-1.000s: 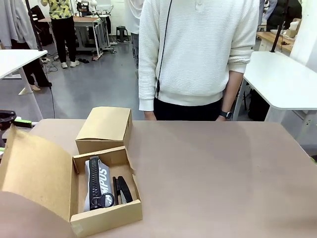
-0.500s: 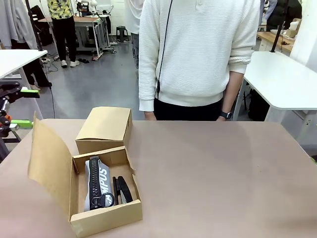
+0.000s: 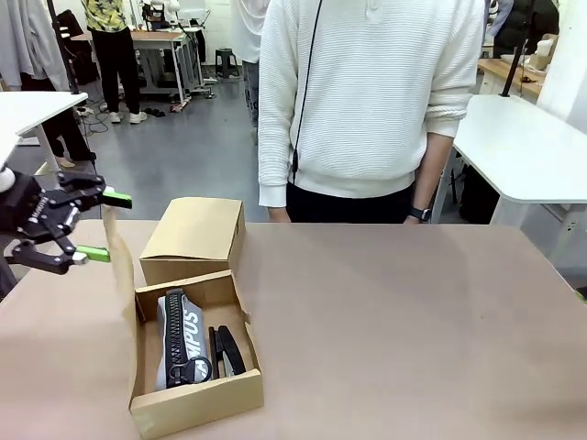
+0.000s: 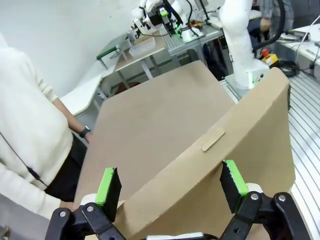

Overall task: Place items inside the box.
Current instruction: Close the lid of the Mailer Box closest to the robot.

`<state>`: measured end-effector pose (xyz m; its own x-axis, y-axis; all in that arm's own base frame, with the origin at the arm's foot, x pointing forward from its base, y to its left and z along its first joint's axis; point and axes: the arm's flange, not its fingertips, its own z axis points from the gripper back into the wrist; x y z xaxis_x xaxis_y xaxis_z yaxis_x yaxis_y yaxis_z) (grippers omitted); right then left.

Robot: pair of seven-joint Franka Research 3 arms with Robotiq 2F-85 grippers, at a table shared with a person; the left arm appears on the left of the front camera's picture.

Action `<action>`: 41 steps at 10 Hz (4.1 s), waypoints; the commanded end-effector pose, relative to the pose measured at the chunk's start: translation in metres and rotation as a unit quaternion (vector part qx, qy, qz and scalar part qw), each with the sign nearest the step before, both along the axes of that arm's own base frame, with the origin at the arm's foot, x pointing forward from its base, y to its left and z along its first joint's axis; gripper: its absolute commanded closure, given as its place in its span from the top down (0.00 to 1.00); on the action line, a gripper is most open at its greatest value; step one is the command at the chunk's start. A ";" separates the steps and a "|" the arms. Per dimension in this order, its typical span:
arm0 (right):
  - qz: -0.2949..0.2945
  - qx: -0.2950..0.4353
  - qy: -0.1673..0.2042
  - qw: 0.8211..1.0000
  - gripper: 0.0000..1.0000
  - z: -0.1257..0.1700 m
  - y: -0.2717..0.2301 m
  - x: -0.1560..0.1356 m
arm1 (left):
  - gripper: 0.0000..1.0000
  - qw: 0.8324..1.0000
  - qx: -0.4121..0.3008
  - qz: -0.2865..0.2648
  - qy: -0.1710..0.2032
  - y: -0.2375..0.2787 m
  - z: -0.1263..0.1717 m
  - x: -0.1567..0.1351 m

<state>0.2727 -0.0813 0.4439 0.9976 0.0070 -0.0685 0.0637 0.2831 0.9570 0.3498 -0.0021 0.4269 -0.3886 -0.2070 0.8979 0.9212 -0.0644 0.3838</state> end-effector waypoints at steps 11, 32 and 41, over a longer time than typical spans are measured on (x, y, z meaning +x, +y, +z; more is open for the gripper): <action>-0.002 0.005 0.008 1.000 1.00 0.006 0.000 -0.001 | 1.00 0.999 -0.039 0.009 -0.006 -0.046 0.003 0.015; -0.002 0.005 0.008 1.000 1.00 0.006 0.000 -0.001 | 1.00 0.984 -0.056 0.069 0.156 -0.002 0.016 0.008; -0.002 0.005 0.008 1.000 1.00 0.006 0.000 -0.001 | 1.00 0.796 -0.010 0.221 0.564 0.090 -0.012 0.027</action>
<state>0.2727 -0.0811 0.4435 0.9974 0.0082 -0.0716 0.0664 0.2828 0.9569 0.3767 0.1016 0.3845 0.8231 -0.0716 0.5634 0.5598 0.2702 -0.7834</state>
